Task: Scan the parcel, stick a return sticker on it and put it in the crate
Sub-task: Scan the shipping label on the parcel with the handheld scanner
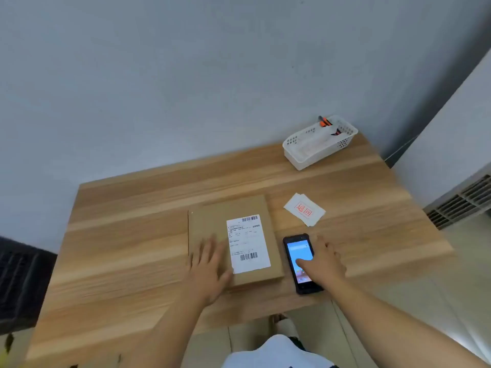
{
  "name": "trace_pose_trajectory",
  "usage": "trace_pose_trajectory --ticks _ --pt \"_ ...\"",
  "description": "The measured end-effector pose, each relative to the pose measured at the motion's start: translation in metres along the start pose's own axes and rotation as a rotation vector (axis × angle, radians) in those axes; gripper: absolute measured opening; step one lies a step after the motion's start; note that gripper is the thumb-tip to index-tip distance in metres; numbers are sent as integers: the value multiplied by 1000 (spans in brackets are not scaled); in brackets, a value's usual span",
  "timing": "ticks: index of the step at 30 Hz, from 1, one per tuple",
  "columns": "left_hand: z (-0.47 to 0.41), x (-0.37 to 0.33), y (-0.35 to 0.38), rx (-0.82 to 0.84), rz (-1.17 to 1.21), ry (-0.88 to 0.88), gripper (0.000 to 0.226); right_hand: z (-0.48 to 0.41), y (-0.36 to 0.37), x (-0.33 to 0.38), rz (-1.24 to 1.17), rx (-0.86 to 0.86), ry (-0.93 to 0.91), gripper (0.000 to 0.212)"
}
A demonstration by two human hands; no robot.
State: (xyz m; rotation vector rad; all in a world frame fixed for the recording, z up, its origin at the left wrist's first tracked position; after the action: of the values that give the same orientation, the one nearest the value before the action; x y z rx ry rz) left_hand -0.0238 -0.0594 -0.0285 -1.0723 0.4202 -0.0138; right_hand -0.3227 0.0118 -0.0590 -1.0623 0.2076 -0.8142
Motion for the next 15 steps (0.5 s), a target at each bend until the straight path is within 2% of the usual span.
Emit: trace_pose_trajectory --ticks 5,15 --pt "-3 2 10 -14 13 -60 90 -12 19 10 12 78 53 97" --pt "-4 0 12 -26 47 -89 84 -29 27 23 146 63 94 103"
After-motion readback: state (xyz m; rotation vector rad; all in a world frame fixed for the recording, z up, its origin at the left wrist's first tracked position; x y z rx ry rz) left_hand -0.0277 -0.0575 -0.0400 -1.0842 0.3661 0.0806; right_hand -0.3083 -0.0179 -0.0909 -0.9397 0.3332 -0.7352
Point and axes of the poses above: each hand's wrist, its own z-axis away from the middle knuckle, its own y-axis out of the palm, x = y × z, the point moved 7 cm from there along -z, towards the middle knuckle, and after that the axes turned 8 degrees about z, right-handed, at the moved point
